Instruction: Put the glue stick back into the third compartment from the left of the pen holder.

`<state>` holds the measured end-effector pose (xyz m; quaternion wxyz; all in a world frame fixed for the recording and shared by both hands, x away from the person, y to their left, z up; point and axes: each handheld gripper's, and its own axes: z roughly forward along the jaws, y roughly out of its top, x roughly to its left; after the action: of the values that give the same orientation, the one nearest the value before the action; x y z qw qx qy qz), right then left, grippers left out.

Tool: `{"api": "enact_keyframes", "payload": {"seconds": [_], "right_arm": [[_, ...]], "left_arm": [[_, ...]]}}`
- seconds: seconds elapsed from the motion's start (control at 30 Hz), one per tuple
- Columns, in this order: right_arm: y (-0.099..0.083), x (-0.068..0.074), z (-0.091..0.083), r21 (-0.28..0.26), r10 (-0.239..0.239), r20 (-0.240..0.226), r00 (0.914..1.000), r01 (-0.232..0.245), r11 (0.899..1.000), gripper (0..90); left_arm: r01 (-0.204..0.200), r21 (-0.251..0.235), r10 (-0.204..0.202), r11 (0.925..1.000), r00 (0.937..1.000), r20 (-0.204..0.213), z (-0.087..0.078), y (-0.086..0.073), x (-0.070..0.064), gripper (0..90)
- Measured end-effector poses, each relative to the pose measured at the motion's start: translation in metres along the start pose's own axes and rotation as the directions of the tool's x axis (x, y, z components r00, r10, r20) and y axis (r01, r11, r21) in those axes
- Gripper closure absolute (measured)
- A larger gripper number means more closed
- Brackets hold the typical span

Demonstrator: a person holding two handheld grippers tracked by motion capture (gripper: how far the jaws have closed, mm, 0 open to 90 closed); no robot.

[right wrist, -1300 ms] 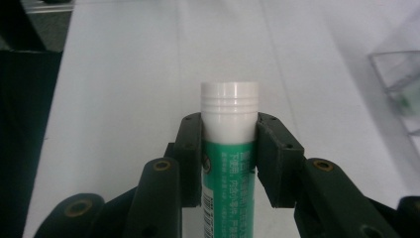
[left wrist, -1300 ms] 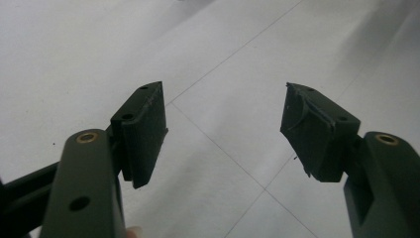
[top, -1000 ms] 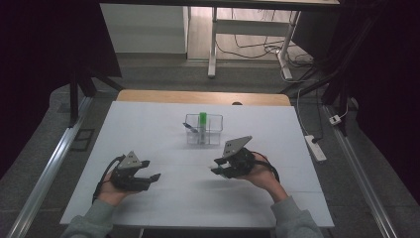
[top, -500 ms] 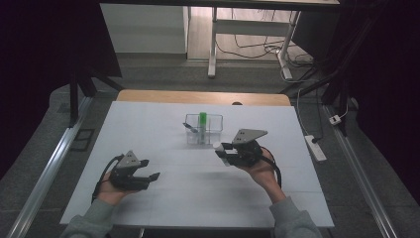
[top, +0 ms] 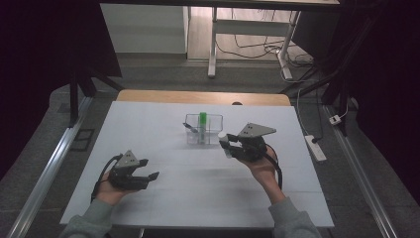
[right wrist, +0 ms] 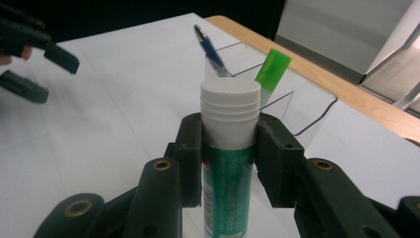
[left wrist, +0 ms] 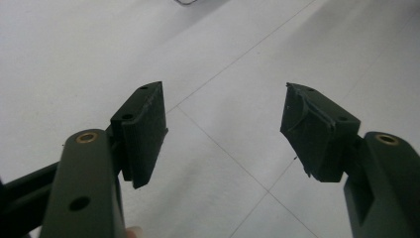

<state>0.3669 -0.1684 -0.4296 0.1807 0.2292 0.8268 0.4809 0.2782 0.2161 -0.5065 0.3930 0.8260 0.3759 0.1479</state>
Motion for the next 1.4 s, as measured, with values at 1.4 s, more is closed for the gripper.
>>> {"api": "enact_keyframes", "payload": {"seconds": [1.4], "right_arm": [[0.044, -0.052, 0.068, -0.14, 0.186, 0.094, 0.978, -0.172, 0.975, 64.7]], "left_arm": [[0.008, 0.0, -0.008, 1.0, 1.0, 0.004, 0.0, -0.004, 0.006, 33.0]]}}
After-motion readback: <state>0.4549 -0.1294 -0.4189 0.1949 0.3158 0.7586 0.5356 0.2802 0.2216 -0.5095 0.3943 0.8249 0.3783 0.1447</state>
